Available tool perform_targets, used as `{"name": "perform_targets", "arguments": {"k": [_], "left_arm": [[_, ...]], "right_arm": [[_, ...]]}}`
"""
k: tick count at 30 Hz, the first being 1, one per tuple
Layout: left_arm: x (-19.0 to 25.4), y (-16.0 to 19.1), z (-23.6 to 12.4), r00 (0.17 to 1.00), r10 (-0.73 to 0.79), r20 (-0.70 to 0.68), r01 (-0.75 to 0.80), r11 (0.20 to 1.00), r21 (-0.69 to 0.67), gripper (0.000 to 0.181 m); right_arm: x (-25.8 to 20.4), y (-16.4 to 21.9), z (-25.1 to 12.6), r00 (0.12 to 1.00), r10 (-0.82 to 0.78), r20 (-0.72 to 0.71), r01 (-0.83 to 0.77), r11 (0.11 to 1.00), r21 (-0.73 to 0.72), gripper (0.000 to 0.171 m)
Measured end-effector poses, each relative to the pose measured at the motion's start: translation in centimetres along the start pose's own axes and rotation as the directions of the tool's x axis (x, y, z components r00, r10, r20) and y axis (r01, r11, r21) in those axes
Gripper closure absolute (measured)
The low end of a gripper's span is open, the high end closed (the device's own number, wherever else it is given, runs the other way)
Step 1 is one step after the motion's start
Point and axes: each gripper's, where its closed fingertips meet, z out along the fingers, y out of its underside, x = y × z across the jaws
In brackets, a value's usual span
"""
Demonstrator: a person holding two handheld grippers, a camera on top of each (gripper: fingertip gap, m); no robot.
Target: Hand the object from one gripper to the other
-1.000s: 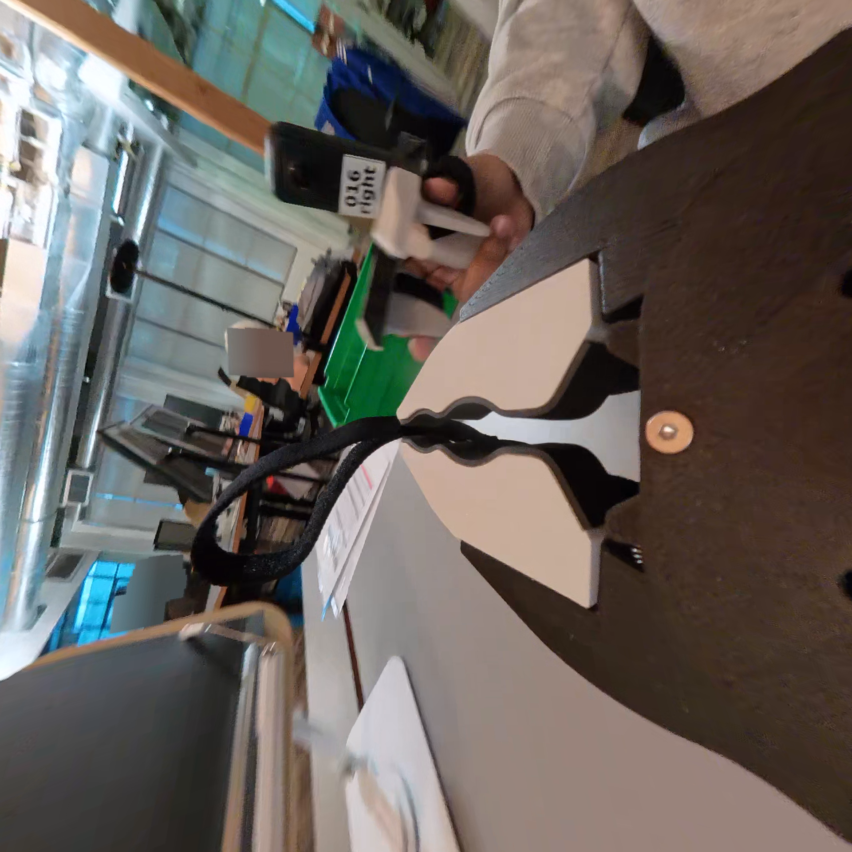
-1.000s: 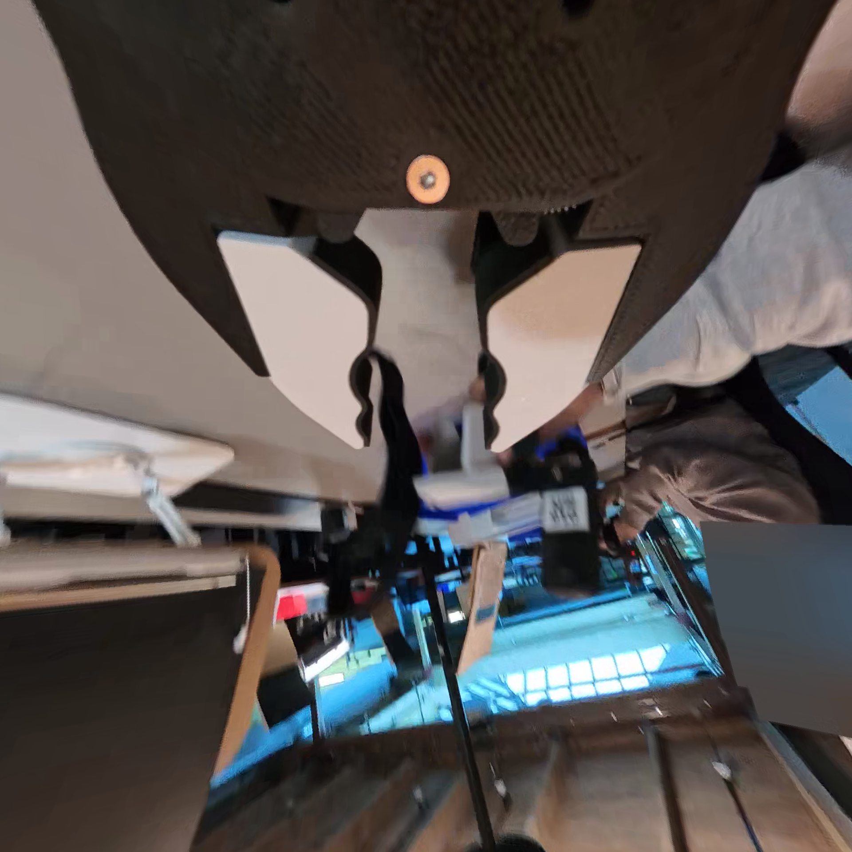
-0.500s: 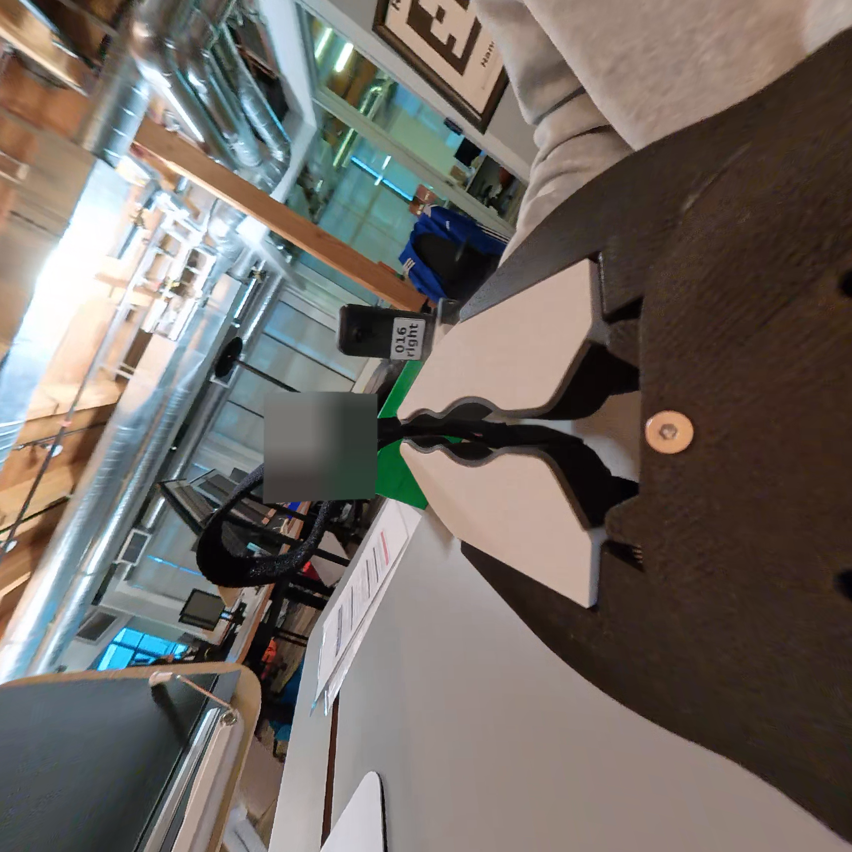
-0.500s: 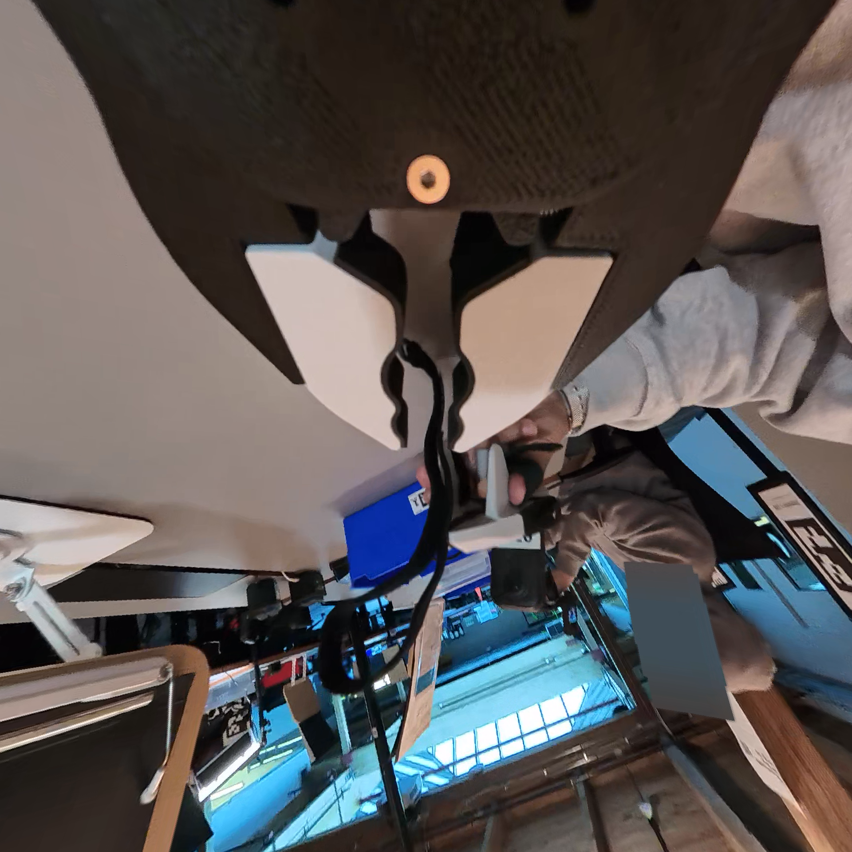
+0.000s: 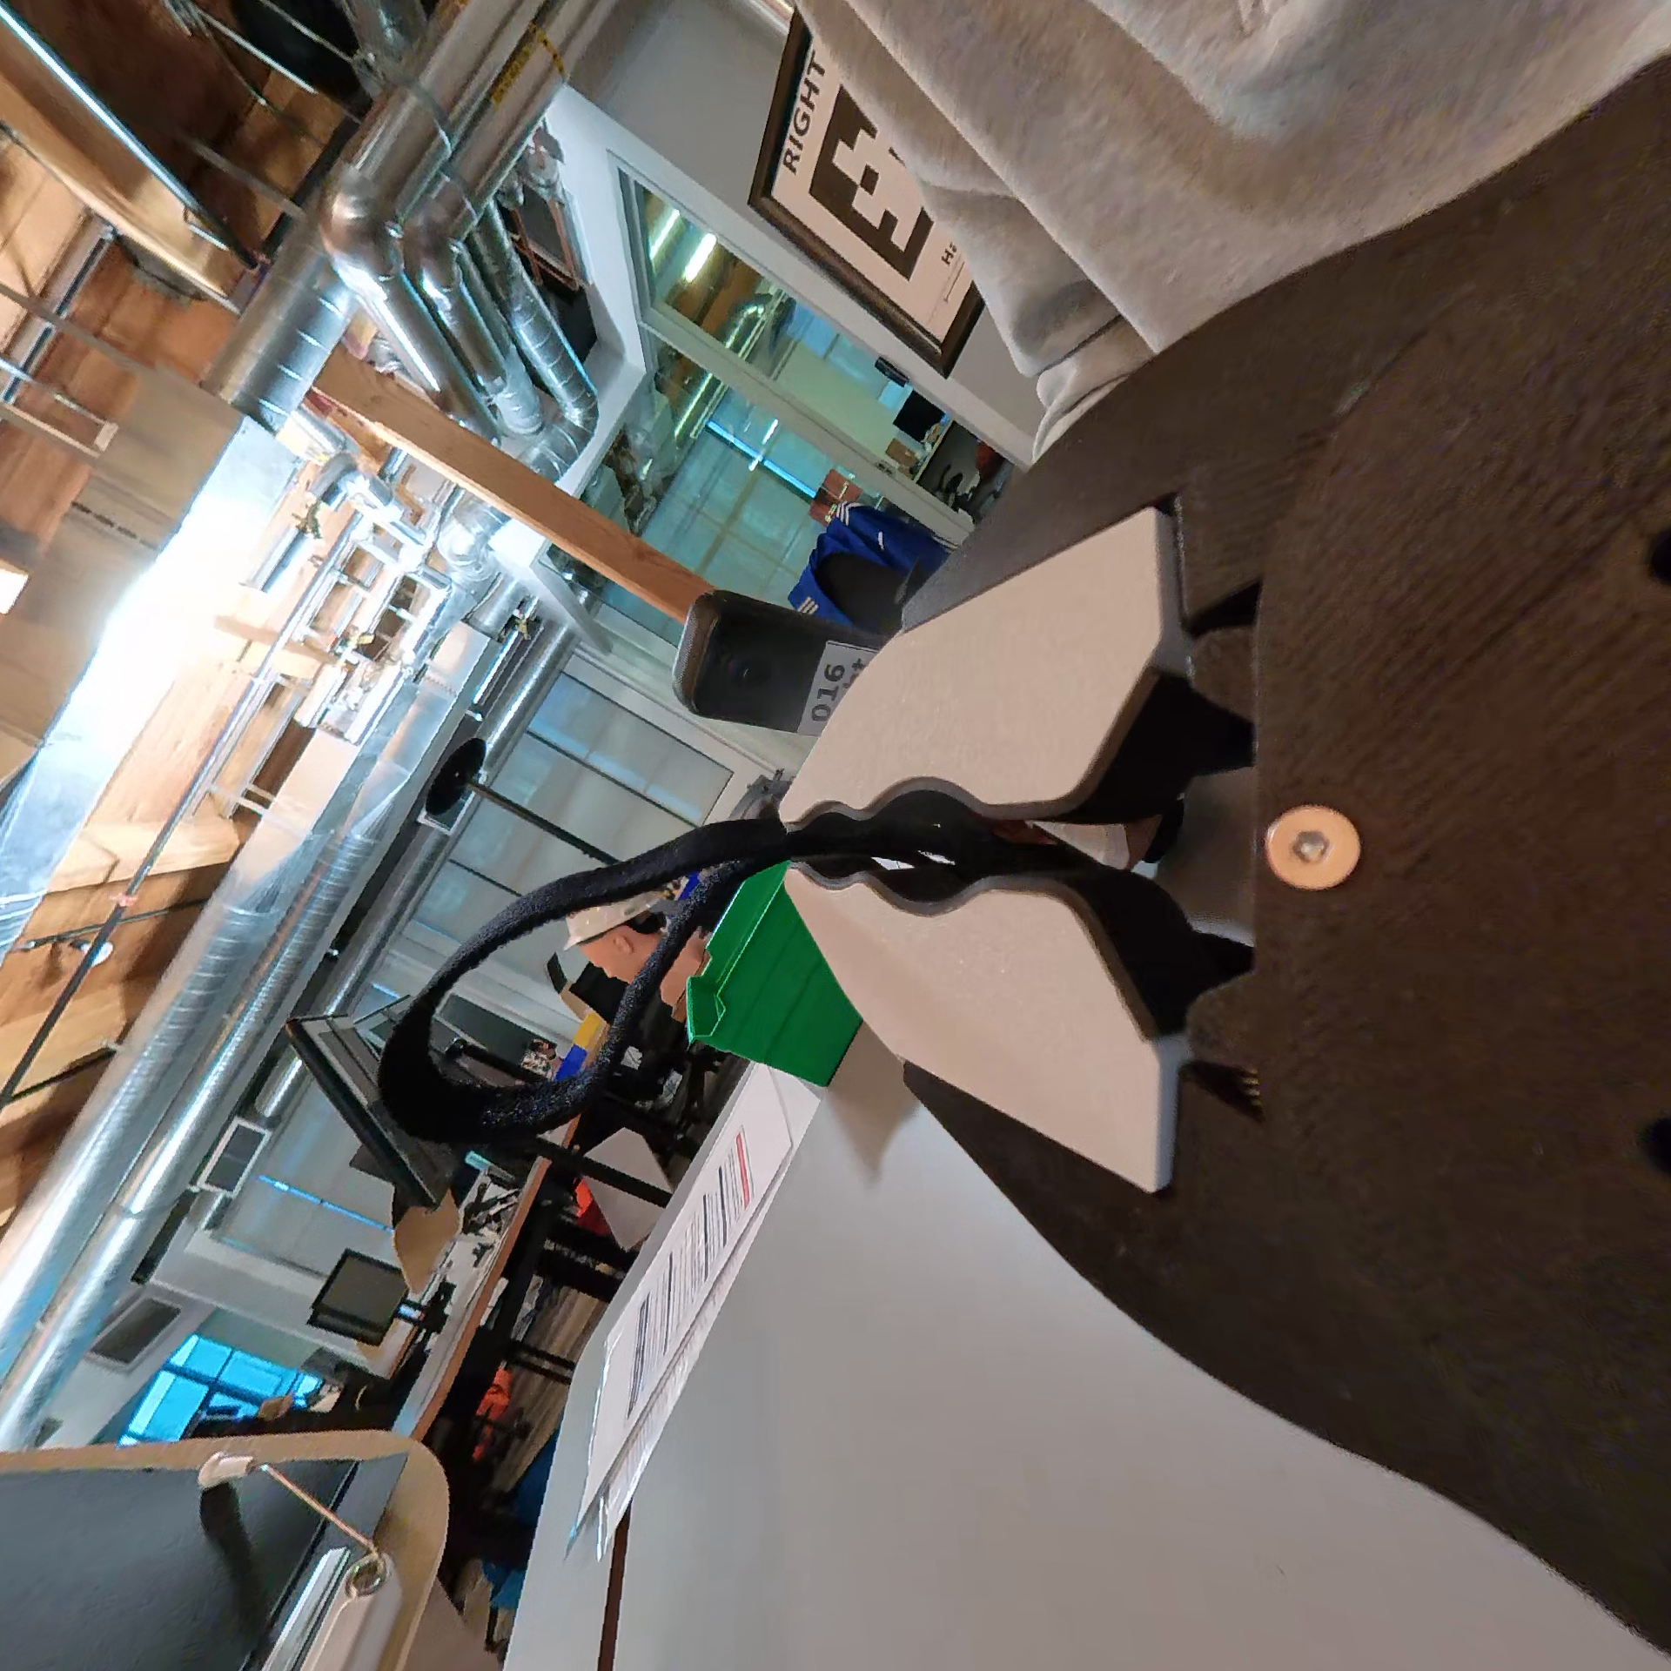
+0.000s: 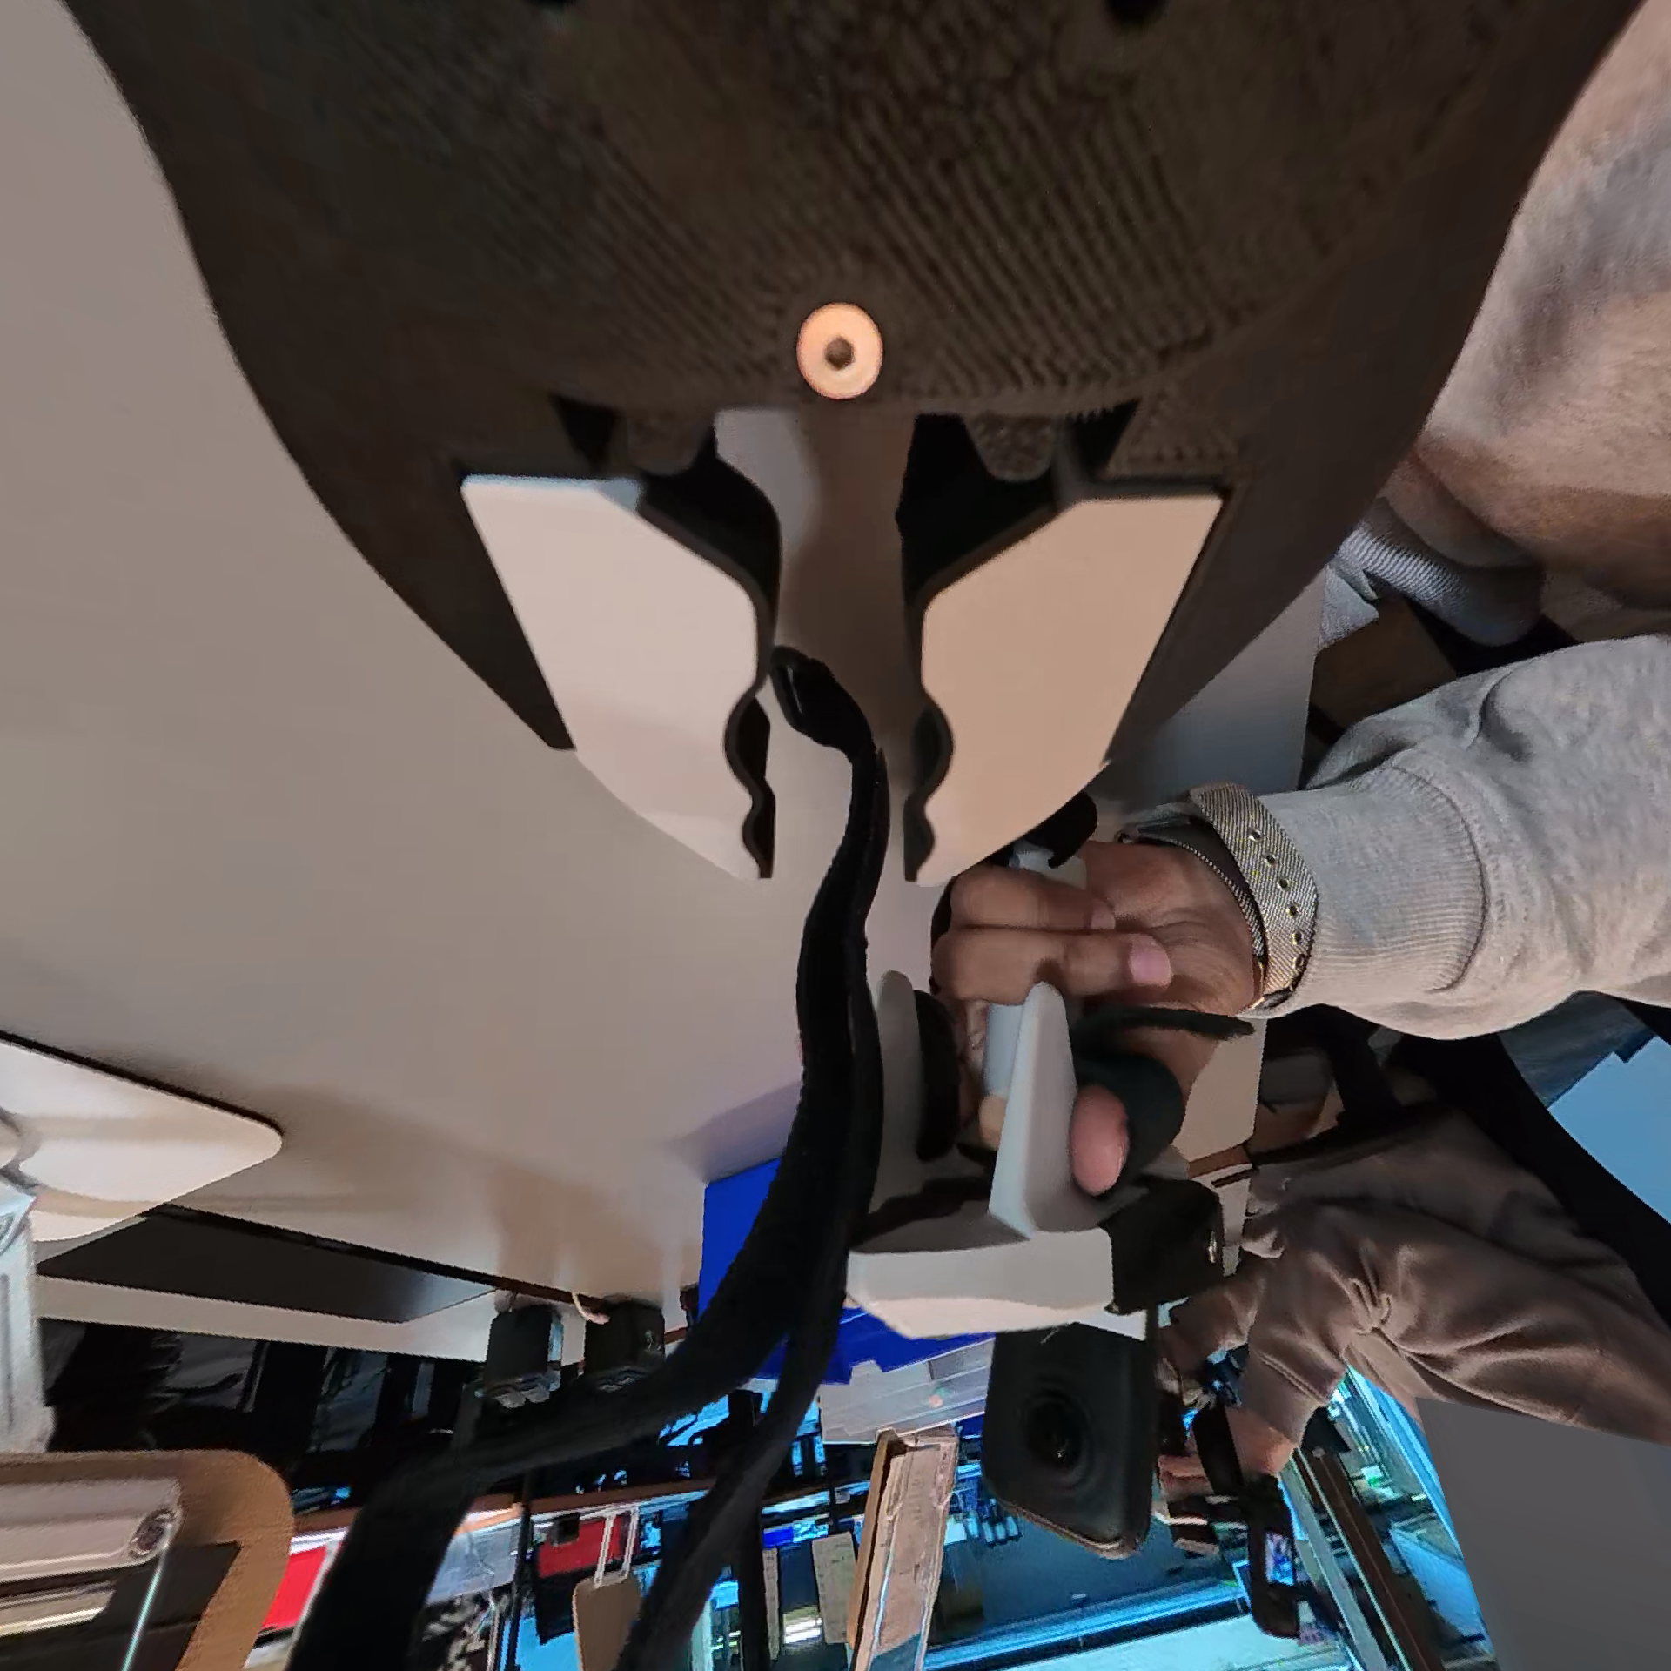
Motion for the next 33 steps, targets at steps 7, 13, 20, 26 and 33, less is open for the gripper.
{"name": "perform_targets", "arguments": {"k": [7,13,20,26,33], "left_arm": [[0.1,0.1,0.0,0.999,-0.037,-0.029,0.036,0.999,-0.005,0.178],[-0.6,0.4,-0.1,1.000,-0.027,0.002,0.027,0.999,-0.030,0.167],[-1.2,0.8,-0.1,0.999,0.012,0.038,-0.009,0.998,-0.063,0.163],[-3.0,-0.7,-1.0,0.983,0.060,0.173,-0.060,0.998,-0.005,0.130],[-5.7,-3.0,-3.5,0.863,0.281,0.420,-0.286,0.957,-0.053,0.098]], "right_arm": [[0.0,-0.4,0.0,0.999,0.015,-0.042,-0.014,0.999,0.037,0.166],[0.3,-0.5,-0.4,0.997,0.008,-0.071,-0.005,0.999,0.033,0.166],[0.5,-1.2,-1.1,0.996,0.026,-0.082,-0.021,0.998,0.063,0.167],[-0.1,-1.3,-1.0,0.999,0.017,-0.045,-0.014,0.998,0.060,0.167],[-1.6,-0.2,-1.1,0.996,0.019,0.092,-0.017,1.000,-0.023,0.167]]}}
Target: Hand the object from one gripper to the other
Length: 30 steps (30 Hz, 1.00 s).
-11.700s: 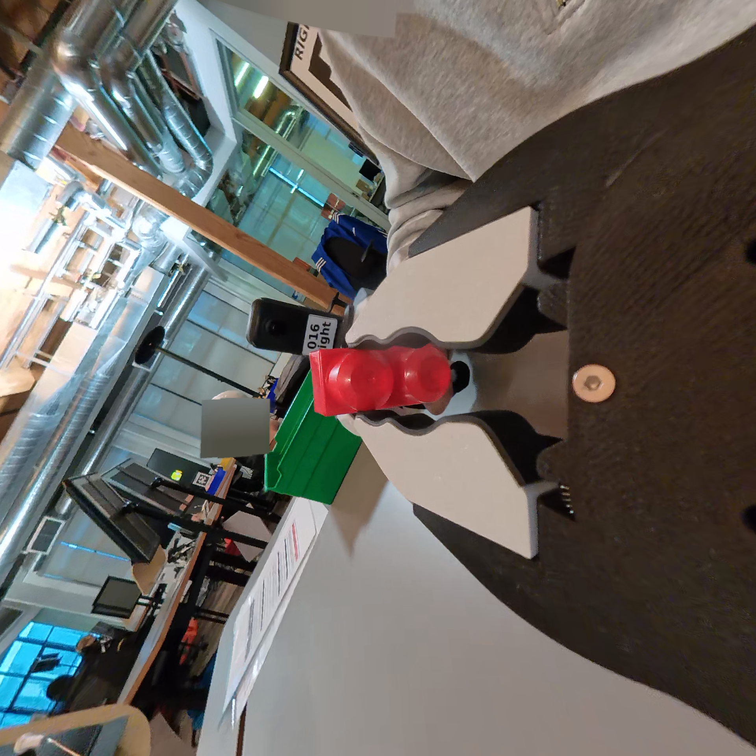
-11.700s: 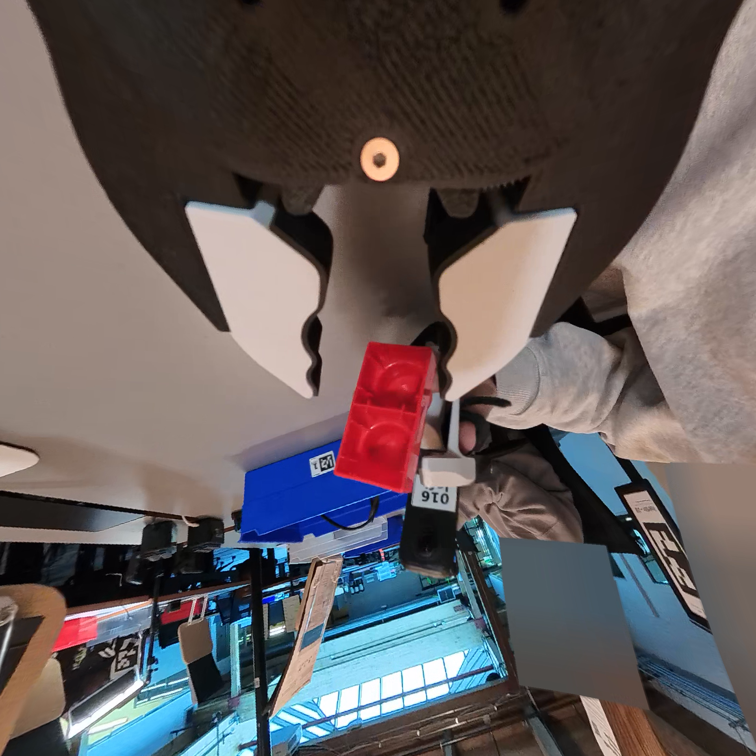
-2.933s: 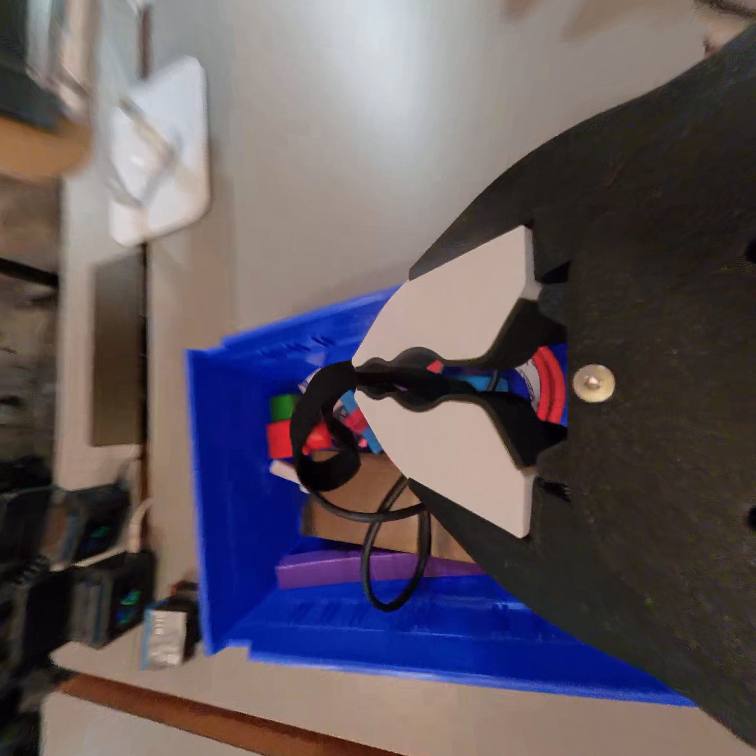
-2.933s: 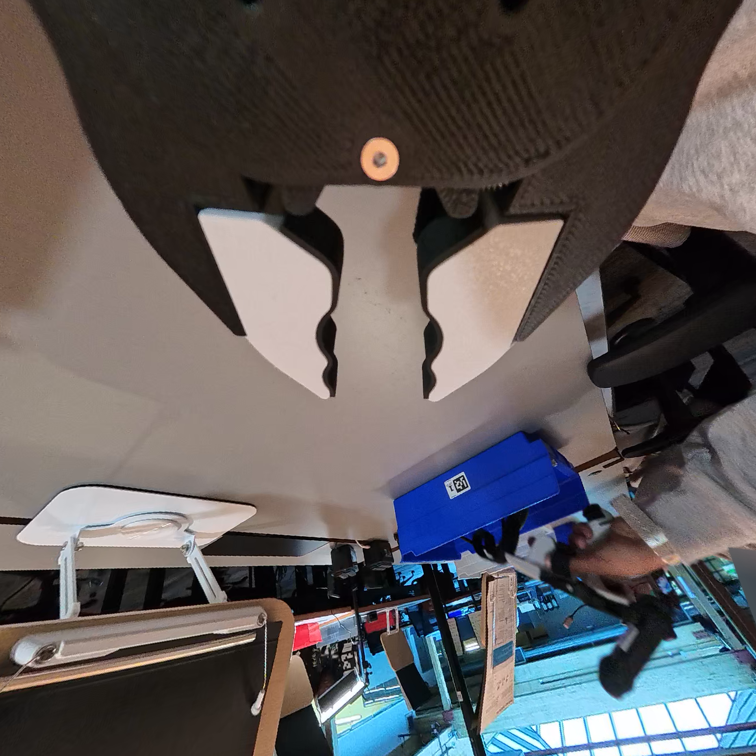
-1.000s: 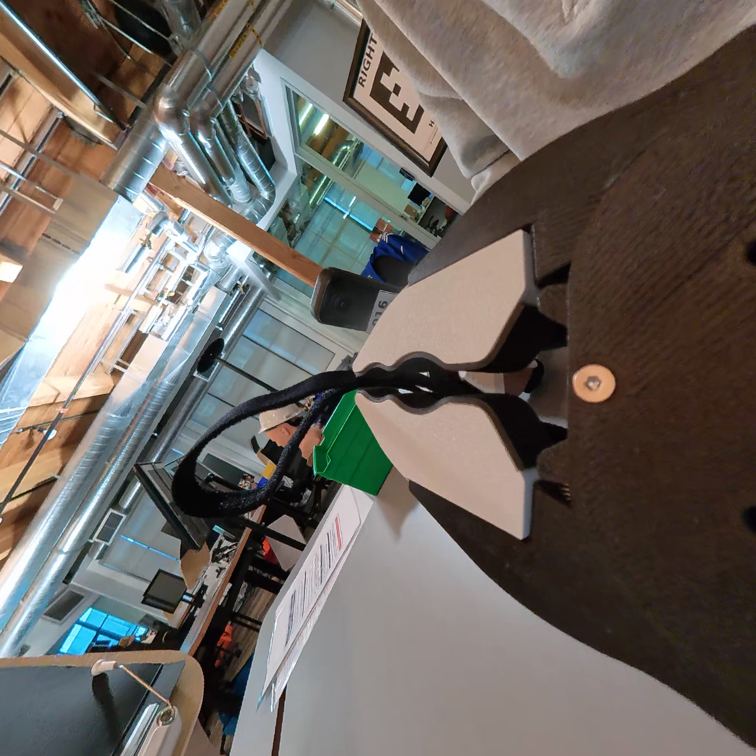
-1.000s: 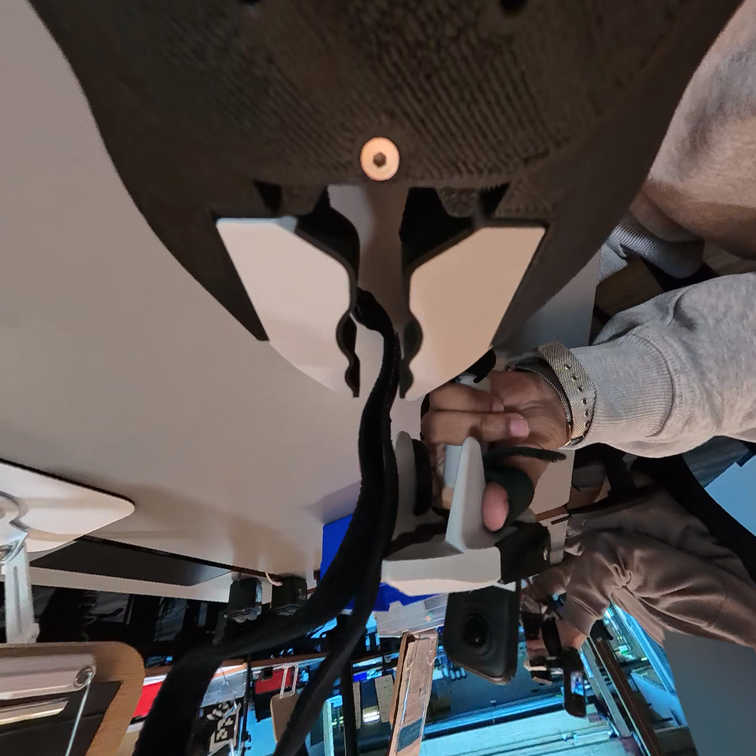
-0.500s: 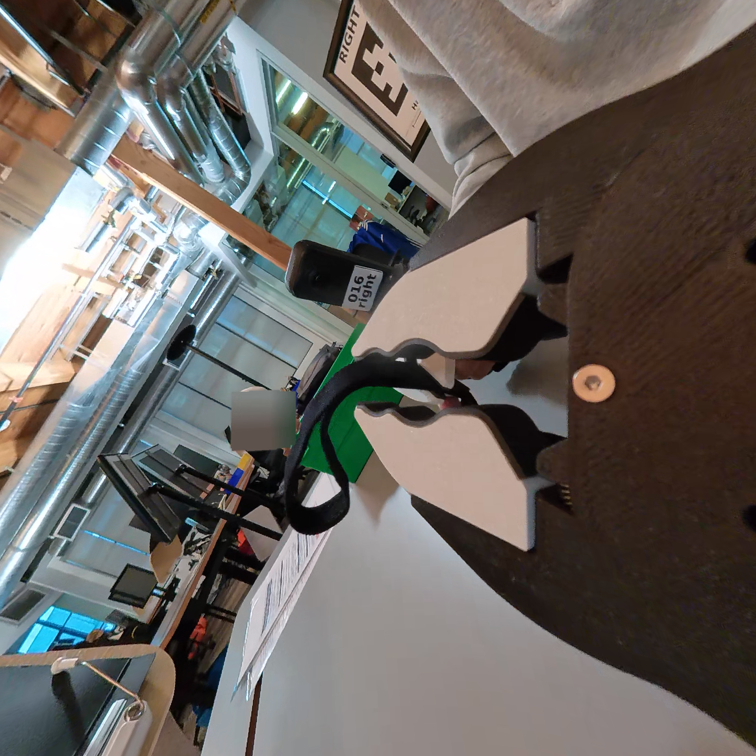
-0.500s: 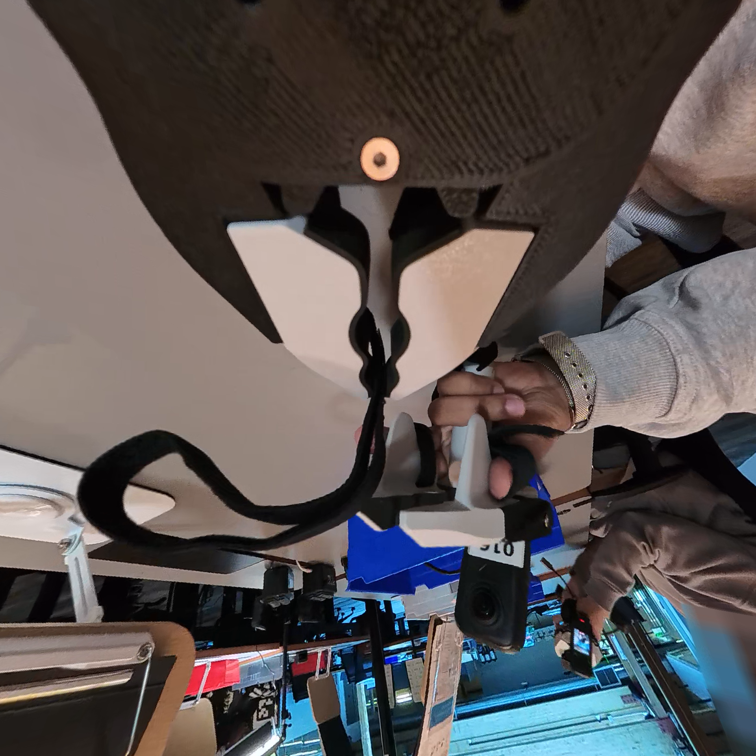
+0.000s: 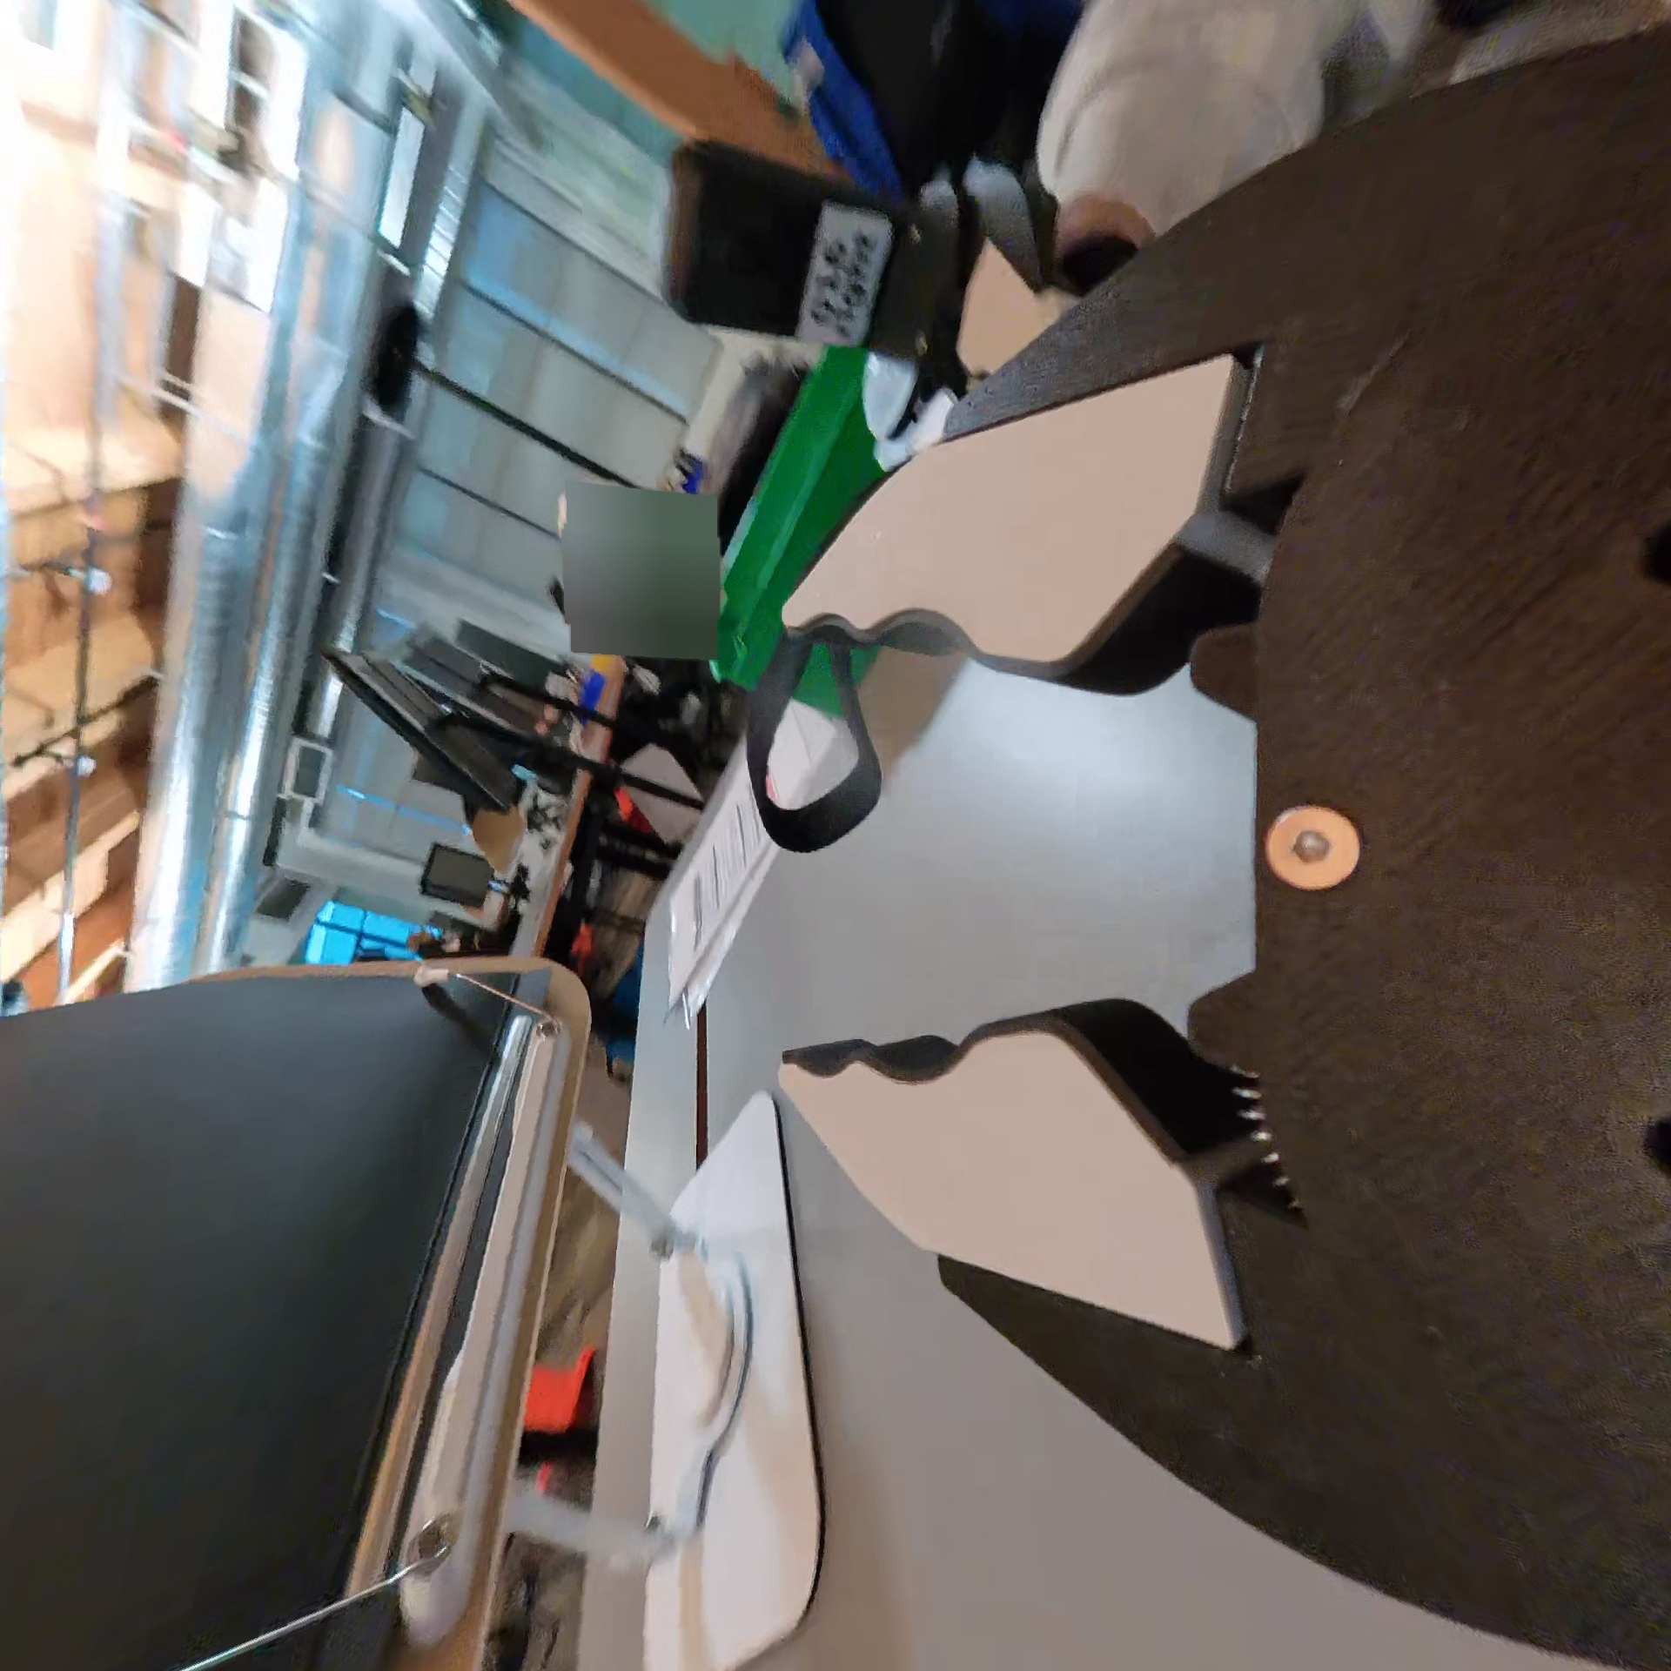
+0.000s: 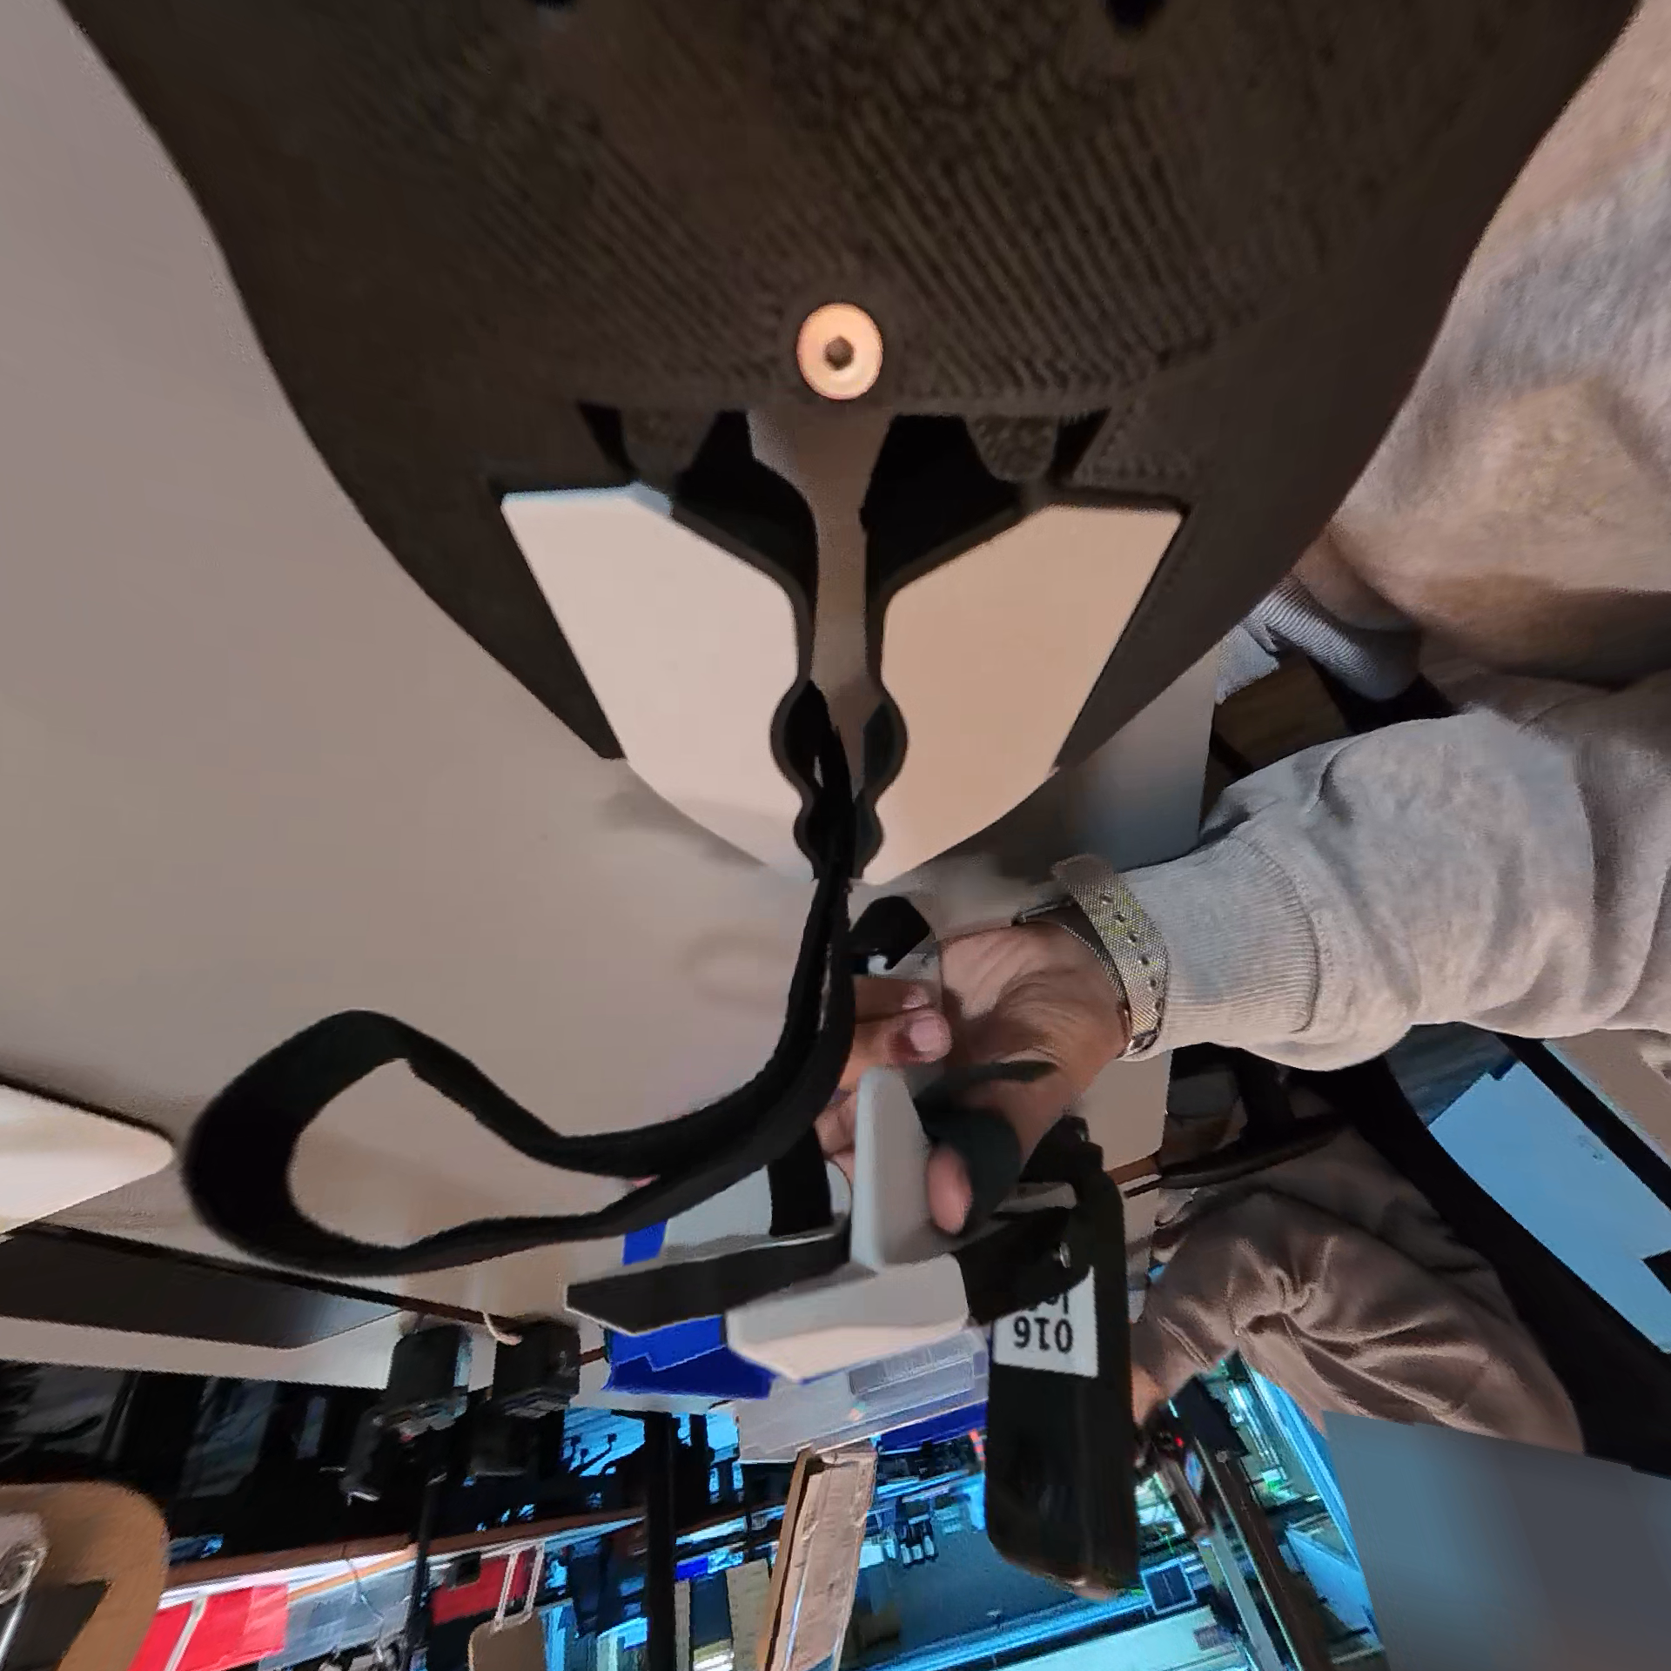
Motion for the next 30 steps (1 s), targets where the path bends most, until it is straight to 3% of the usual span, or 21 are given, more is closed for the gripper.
{"name": "perform_targets", "arguments": {"k": [4,13,17,20,24,30], "left_arm": [[0.2,1.2,0.4,0.986,0.160,0.034,-0.157,0.984,-0.081,0.101],[0.2,1.9,0.6,0.976,0.212,0.045,-0.205,0.971,-0.124,0.107],[-0.1,2.3,0.6,0.961,0.270,0.064,-0.257,0.953,-0.158,0.106],[0.1,3.2,0.8,0.919,0.389,0.065,-0.368,0.905,-0.216,0.106],[1.2,4.6,1.3,0.786,0.618,0.029,-0.587,0.760,-0.279,0.101],[3.6,6.7,2.1,0.689,0.721,-0.072,-0.707,0.648,-0.284,0.100]], "right_arm": [[-0.1,-0.2,0.0,1.000,-0.002,0.007,0.002,1.000,0.012,0.167],[-0.2,-0.8,-0.5,0.998,0.039,0.048,-0.041,0.998,0.050,0.166],[-0.9,-1.4,-1.2,0.979,0.123,0.165,-0.136,0.988,0.068,0.166],[-2.0,-2.0,-2.2,0.900,0.264,0.348,-0.302,0.952,0.057,0.166],[-3.4,-3.2,-4.2,0.695,0.427,0.578,-0.512,0.859,-0.019,0.166],[-3.7,-3.2,-4.5,0.628,0.470,0.620,-0.553,0.830,-0.068,0.166]]}}
